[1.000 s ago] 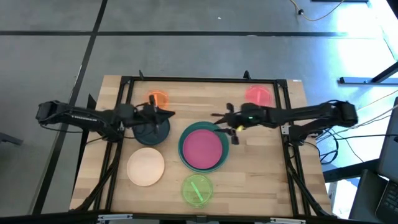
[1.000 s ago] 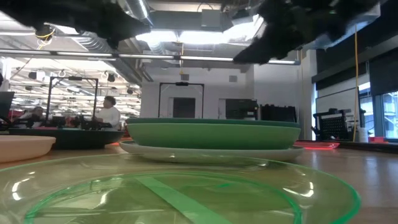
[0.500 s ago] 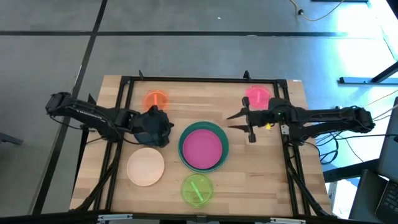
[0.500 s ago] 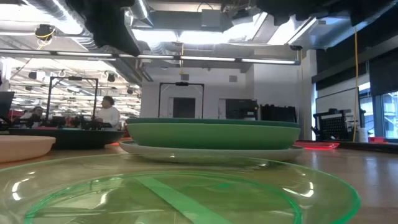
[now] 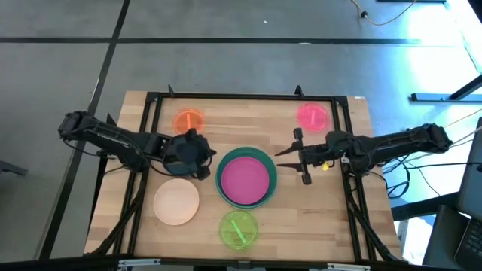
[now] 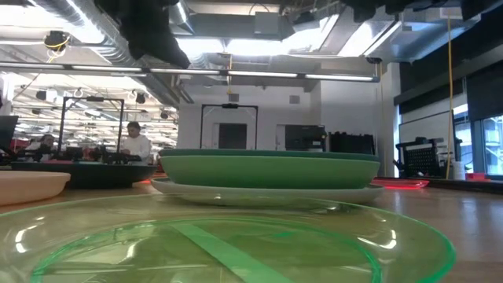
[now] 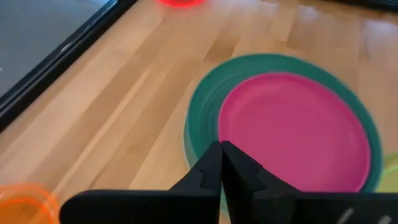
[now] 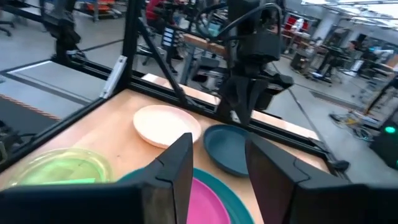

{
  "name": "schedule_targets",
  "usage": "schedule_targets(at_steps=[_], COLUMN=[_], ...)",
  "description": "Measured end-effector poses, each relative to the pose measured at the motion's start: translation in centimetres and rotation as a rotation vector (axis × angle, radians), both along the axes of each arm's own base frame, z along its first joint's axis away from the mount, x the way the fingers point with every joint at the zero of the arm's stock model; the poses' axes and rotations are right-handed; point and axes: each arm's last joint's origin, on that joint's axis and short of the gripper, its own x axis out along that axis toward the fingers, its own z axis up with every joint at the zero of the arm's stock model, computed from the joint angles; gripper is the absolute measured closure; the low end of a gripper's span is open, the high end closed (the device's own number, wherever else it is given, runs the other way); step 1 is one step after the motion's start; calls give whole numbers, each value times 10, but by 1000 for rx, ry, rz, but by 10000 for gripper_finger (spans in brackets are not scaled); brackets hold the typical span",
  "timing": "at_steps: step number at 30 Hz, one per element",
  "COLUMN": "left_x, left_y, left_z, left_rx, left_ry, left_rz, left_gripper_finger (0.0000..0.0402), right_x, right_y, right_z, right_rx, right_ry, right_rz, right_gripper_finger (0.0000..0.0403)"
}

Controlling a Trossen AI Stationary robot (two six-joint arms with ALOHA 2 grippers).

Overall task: Stack plastic plates
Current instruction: Stack the dark blue plate on the pink plate

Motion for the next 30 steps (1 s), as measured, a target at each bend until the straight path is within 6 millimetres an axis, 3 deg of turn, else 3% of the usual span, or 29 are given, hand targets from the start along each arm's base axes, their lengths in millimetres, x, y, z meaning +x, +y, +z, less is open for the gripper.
schedule_targets(at_steps=[3,13,22,30], left_x=[-3,-9,-17,-1], left_y=[1,2,2,-4], left_z=[-3,-10,-35,-65], left_rx=[-3,-103,-178,-234], left_ry=[43,126,347,508], left_rz=[10,8,152,129], left_gripper_finger=[391,300,294,294], right_x=[0,0,0,0], right_y=[-1,-4,-4,-4], right_z=[-2,-6,-6,-7], right_rx=[-1,-19,-20,-22], right_ry=[17,56,59,67], right_rz=[-17,-117,-118,-119], right_gripper_finger=[265,265,265,265])
